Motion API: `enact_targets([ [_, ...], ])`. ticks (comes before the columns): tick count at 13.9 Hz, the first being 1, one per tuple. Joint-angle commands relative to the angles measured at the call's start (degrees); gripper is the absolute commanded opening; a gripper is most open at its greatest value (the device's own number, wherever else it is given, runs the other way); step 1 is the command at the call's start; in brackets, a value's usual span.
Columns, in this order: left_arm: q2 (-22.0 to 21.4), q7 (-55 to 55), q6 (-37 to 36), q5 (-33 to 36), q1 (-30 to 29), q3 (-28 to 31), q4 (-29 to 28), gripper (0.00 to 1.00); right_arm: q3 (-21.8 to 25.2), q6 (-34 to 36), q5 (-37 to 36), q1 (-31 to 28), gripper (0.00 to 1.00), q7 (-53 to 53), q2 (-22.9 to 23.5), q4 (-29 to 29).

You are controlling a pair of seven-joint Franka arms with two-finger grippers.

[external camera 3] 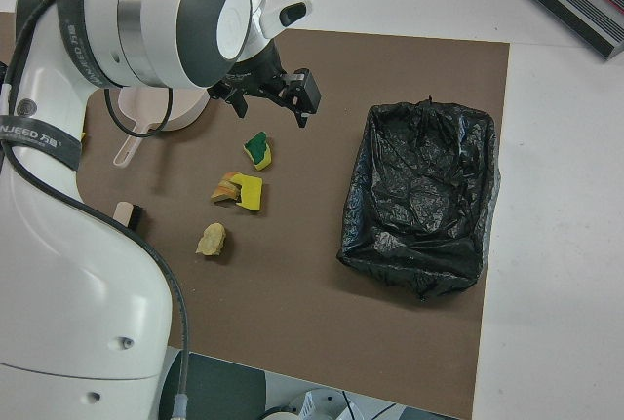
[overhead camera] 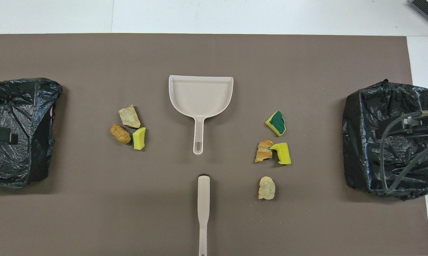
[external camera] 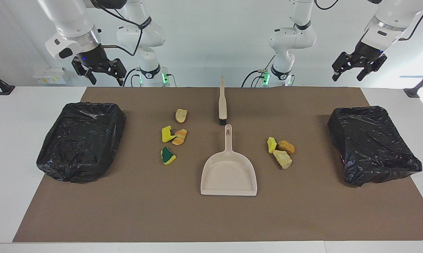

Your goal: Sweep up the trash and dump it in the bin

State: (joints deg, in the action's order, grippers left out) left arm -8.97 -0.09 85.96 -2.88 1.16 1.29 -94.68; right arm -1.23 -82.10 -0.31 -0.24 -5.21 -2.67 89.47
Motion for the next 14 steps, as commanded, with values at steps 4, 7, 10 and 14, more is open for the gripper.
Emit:
enact_targets([
  [4,-0.44,0.09,0.26,0.60,0.07,0.11,-0.24,1.00,-0.44,-4.21,1.36,1.56,1.00,-0.06,-1.64,3.52],
  [7,-0.44,0.09,0.26,0.60,0.07,0.11,-0.24,1.00,-0.44,-4.30,2.24,3.05,1.00,-0.32,-0.76,2.91],
  [10,-0.44,0.09,0.26,0.60,0.07,0.11,-0.33,1.00,-0.61,-4.30,2.33,4.28,1.00,-0.32,2.65,0.63],
  [14,-0.44,-0.08,0.26,0.60,0.68,0.03,-0.24,1.00,-1.41,-5.08,3.55,7.62,1.00,-0.85,6.96,-0.96],
])
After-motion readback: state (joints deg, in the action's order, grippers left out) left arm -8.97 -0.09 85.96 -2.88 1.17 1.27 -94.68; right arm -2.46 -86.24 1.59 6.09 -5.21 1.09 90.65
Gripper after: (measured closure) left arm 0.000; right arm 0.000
